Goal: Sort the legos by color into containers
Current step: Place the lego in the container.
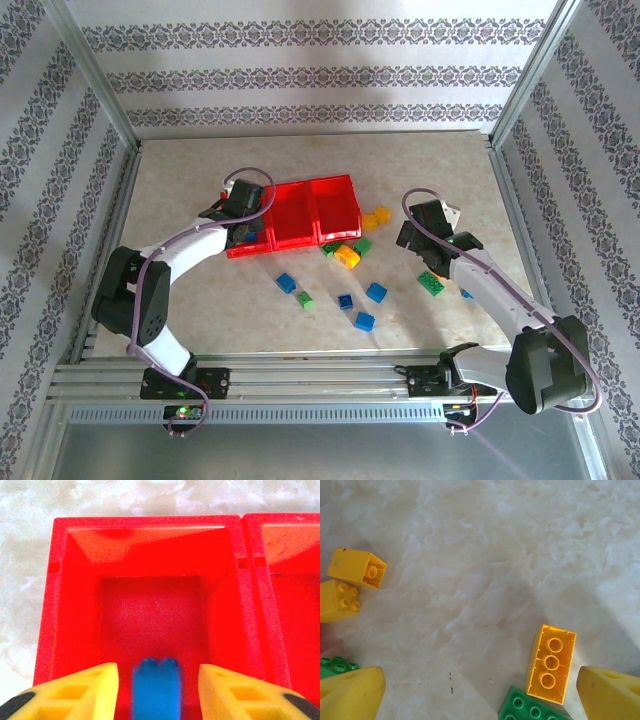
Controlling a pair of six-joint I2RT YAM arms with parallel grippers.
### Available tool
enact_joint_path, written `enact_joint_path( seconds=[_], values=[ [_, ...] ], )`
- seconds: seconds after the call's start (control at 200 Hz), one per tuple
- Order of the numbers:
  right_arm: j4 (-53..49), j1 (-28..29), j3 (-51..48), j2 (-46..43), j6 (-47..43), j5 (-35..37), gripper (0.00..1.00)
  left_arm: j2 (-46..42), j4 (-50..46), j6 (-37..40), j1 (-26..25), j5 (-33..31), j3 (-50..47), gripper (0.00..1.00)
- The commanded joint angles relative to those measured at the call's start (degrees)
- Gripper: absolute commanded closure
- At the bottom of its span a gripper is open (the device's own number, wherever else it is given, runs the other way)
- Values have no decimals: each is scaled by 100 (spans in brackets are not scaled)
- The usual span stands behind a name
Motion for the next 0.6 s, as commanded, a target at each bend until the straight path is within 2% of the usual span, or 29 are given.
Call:
enact_joint_path(
  seconds=[0.0,0.245,0.365,0.435,0.595],
  values=[
    [-50,70,39,6,-17,170,2,-145,93,17,88,43,101,50],
    [-1,70,74,93,-17,154,2,-502,55,-146,55,445,-20,46],
    [12,70,58,113,8,163,2,-726,-136,-256,-187,577,-123,41],
    [12,70,48,121,17,171,2,-846,-281,-346,-430,589,-226,34],
    [12,70,4,113,36,208,2,-1048,-697,-658,-1098,406,-519,1]
  ],
)
